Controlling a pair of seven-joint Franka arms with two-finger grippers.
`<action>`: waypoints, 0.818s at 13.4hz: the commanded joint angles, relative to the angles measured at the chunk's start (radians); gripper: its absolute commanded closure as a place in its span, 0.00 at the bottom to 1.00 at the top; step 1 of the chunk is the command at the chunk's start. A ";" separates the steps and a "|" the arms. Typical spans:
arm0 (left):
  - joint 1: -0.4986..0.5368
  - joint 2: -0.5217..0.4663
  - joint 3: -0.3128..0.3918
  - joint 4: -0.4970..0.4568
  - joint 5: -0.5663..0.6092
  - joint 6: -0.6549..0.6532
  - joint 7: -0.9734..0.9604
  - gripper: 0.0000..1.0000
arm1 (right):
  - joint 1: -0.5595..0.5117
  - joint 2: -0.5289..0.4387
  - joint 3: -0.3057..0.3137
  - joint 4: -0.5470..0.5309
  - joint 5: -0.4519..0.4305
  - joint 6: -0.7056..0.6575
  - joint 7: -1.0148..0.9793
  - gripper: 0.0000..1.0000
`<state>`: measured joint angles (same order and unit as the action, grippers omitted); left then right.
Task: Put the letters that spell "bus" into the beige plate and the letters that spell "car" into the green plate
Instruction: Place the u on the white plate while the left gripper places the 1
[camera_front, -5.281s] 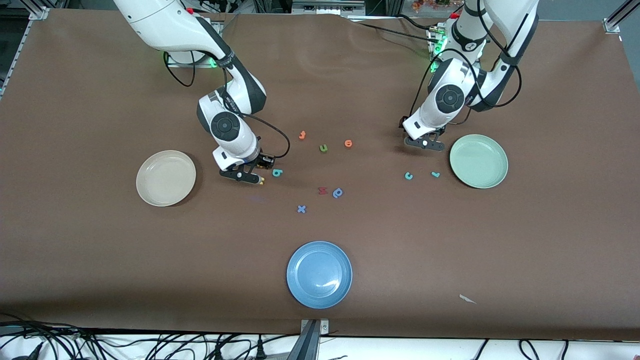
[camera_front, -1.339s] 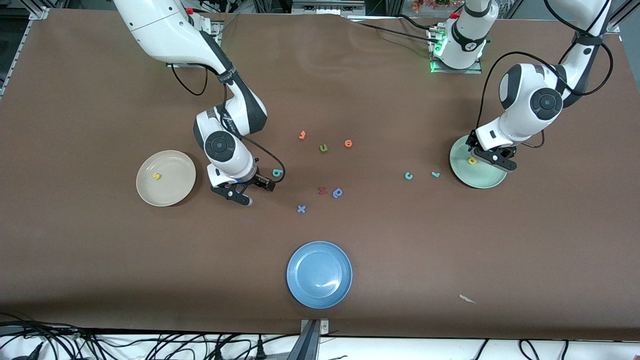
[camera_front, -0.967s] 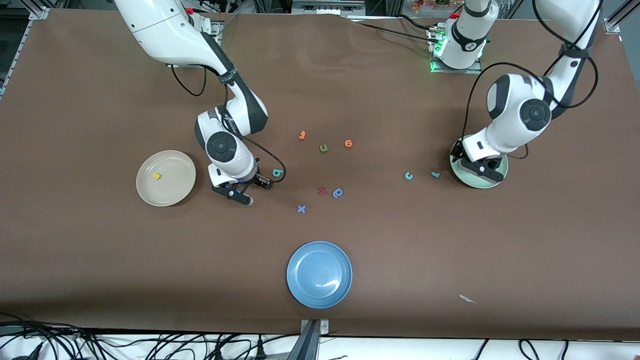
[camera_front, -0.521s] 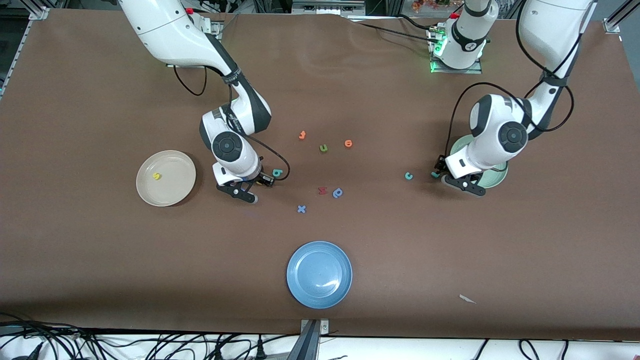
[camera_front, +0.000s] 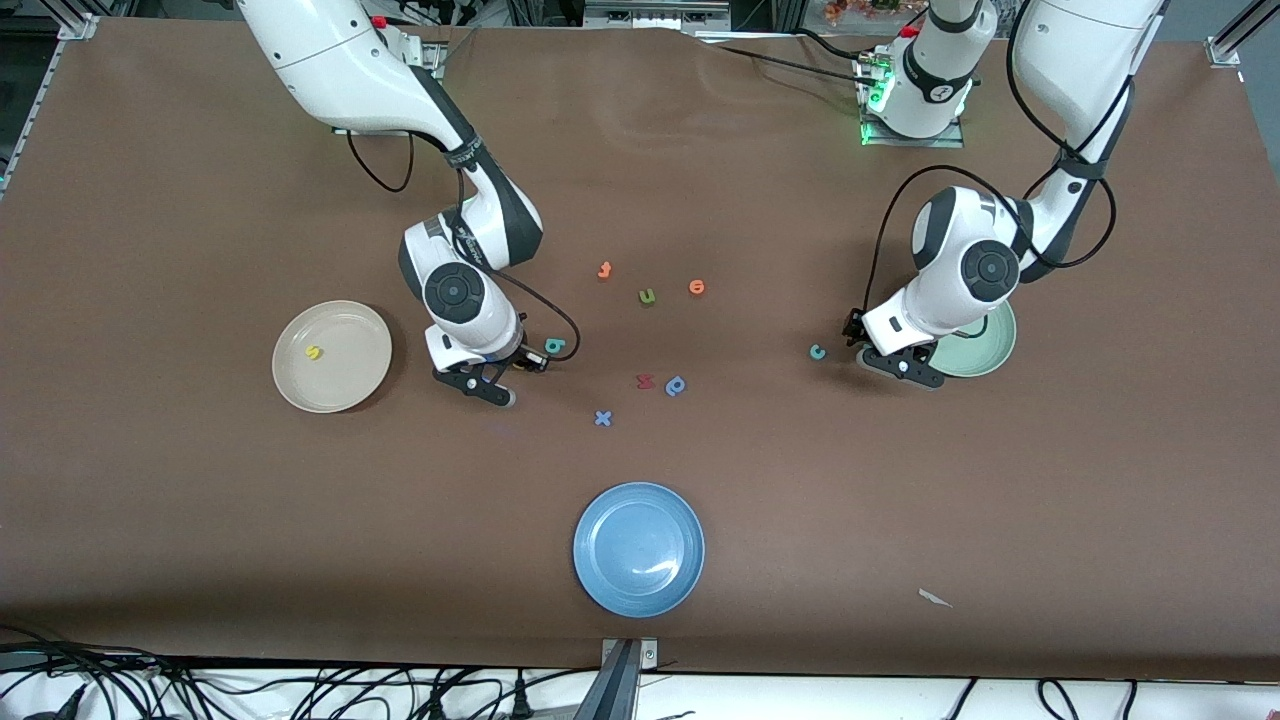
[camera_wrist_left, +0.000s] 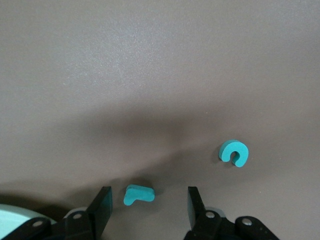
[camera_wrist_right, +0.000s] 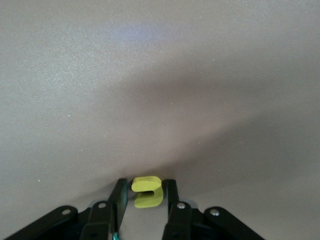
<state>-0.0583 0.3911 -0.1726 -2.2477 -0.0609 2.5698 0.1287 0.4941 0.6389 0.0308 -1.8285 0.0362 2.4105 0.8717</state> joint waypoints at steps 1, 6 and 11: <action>-0.003 0.017 0.002 -0.019 0.012 0.056 0.003 0.30 | 0.004 0.001 -0.003 -0.006 0.002 -0.001 0.001 0.84; -0.005 0.038 0.004 -0.027 0.013 0.076 0.005 0.11 | -0.002 -0.062 -0.043 0.020 -0.010 -0.127 -0.037 0.88; -0.003 0.040 0.004 -0.032 0.013 0.079 0.015 0.36 | -0.003 -0.200 -0.208 0.023 -0.009 -0.414 -0.348 0.88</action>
<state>-0.0572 0.4275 -0.1683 -2.2724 -0.0573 2.6348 0.1317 0.4901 0.4946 -0.1251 -1.7839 0.0303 2.0777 0.6385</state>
